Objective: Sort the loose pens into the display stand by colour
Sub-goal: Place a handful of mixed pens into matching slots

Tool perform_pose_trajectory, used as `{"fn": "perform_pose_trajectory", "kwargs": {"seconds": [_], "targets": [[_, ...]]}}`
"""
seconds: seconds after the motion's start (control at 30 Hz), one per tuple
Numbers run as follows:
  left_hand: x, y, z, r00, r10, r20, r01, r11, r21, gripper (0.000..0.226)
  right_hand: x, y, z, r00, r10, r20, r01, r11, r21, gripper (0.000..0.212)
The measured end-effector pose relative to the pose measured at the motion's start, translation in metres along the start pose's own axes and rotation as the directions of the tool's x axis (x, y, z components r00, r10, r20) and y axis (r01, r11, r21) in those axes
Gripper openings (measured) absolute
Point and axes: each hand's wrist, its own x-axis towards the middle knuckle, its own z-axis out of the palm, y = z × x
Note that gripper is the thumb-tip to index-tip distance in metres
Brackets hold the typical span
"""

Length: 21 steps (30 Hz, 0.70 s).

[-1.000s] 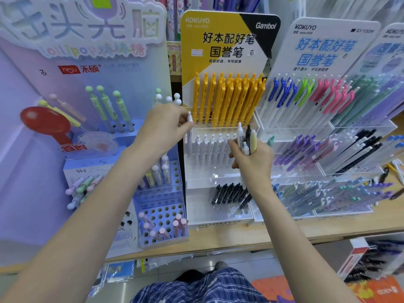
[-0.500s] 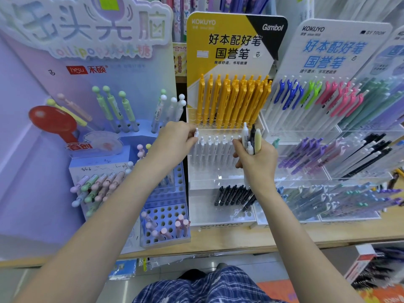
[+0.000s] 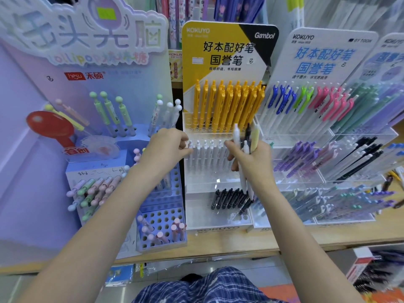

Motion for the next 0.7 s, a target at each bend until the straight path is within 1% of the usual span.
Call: {"fn": "perform_pose_trajectory", "kwargs": {"seconds": [0.03, 0.07, 0.1, 0.13, 0.17, 0.2, 0.27, 0.3, 0.33, 0.37, 0.4, 0.43, 0.47, 0.5, 0.53, 0.57, 0.63, 0.67, 0.7], "targets": [[-0.002, 0.004, -0.003, 0.997, 0.009, -0.081, -0.014, 0.998, -0.057, 0.031, 0.000, -0.002, -0.002, 0.997, 0.008, 0.076, -0.010, 1.000, 0.024, 0.020], [-0.004, 0.011, -0.007, 0.987, 0.015, -0.160, -0.041, 0.986, -0.162, 0.027, 0.000, -0.004, -0.003, 0.991, 0.005, 0.135, -0.010, 0.999, 0.034, 0.024], [-0.004, 0.018, -0.009, 0.982, 0.011, -0.187, -0.067, 0.952, -0.298, 0.020, -0.001, -0.006, -0.003, 0.985, -0.004, 0.175, -0.003, 0.999, 0.040, 0.027], [-0.004, 0.025, -0.010, 0.989, 0.015, -0.148, -0.079, 0.895, -0.439, 0.014, -0.003, -0.010, -0.003, 0.979, -0.016, 0.203, 0.006, 0.999, 0.050, 0.028], [-0.004, 0.032, -0.010, 0.997, 0.029, -0.068, -0.063, 0.828, -0.558, 0.009, -0.004, -0.013, -0.002, 0.973, -0.029, 0.231, 0.016, 0.998, 0.058, 0.026], [-0.004, 0.038, -0.008, 0.999, 0.046, 0.005, -0.032, 0.765, -0.643, 0.007, -0.006, -0.016, -0.002, 0.965, -0.045, 0.259, 0.030, 0.998, 0.064, 0.021], [-0.003, 0.043, -0.006, 0.997, 0.036, 0.065, 0.022, 0.684, -0.729, 0.005, -0.008, -0.020, -0.004, 0.953, -0.079, 0.292, 0.060, 0.996, 0.072, 0.013], [-0.002, 0.043, -0.006, 0.997, 0.009, 0.075, 0.051, 0.651, -0.758, 0.005, -0.010, -0.021, -0.007, 0.956, -0.088, 0.281, 0.066, 0.994, 0.085, 0.011], [-0.002, 0.042, -0.006, 0.996, -0.020, 0.084, 0.079, 0.612, -0.787, 0.005, -0.010, -0.020, -0.009, 0.967, -0.079, 0.241, 0.051, 0.992, 0.119, 0.010], [-0.002, 0.039, -0.008, 0.994, -0.049, 0.096, 0.107, 0.568, -0.816, 0.005, -0.010, -0.019, -0.011, 0.986, -0.047, 0.161, 0.019, 0.986, 0.167, 0.012], [-0.002, 0.037, -0.010, 0.991, -0.078, 0.105, 0.131, 0.529, -0.839, 0.004, -0.009, -0.016, -0.015, 0.999, -0.004, 0.052, -0.006, 0.980, 0.197, 0.015], [-0.002, 0.036, -0.011, 0.989, -0.100, 0.112, 0.147, 0.514, -0.845, 0.002, -0.007, -0.013, -0.020, 0.997, 0.023, -0.070, -0.011, 0.985, 0.173, 0.019], [-0.002, 0.035, -0.012, 0.988, -0.111, 0.111, 0.153, 0.528, -0.835, 0.002, -0.005, -0.010, -0.026, 0.985, 0.015, -0.175, -0.002, 0.998, 0.070, 0.021], [-0.002, 0.035, -0.012, 0.988, -0.112, 0.106, 0.151, 0.560, -0.815, 0.004, -0.004, -0.007, -0.032, 0.972, -0.024, -0.233, 0.009, 0.998, -0.065, 0.022], [-0.001, 0.037, -0.010, 0.989, -0.109, 0.099, 0.145, 0.593, -0.792, 0.007, -0.002, -0.006, -0.039, 0.972, -0.073, -0.224, 0.034, 0.984, -0.175, 0.021], [-0.001, 0.040, -0.008, 0.990, -0.110, 0.088, 0.137, 0.619, -0.773, 0.011, -0.003, -0.007, -0.043, 0.984, -0.097, -0.152, 0.060, 0.971, -0.233, 0.017], [0.002, 0.048, -0.001, 0.993, -0.101, 0.062, 0.113, 0.656, -0.746, 0.017, -0.008, -0.014, -0.042, 0.993, -0.086, 0.077, 0.102, 0.968, -0.228, 0.013], [0.003, 0.054, 0.003, 0.995, -0.085, 0.055, 0.098, 0.678, -0.728, 0.019, -0.009, -0.014, -0.040, 0.982, -0.110, 0.155, 0.149, 0.952, -0.268, 0.015], [0.005, 0.059, 0.007, 0.996, -0.069, 0.054, 0.087, 0.697, -0.712, 0.020, -0.009, -0.014, -0.036, 0.969, -0.160, 0.190, 0.218, 0.913, -0.345, 0.018]]}}
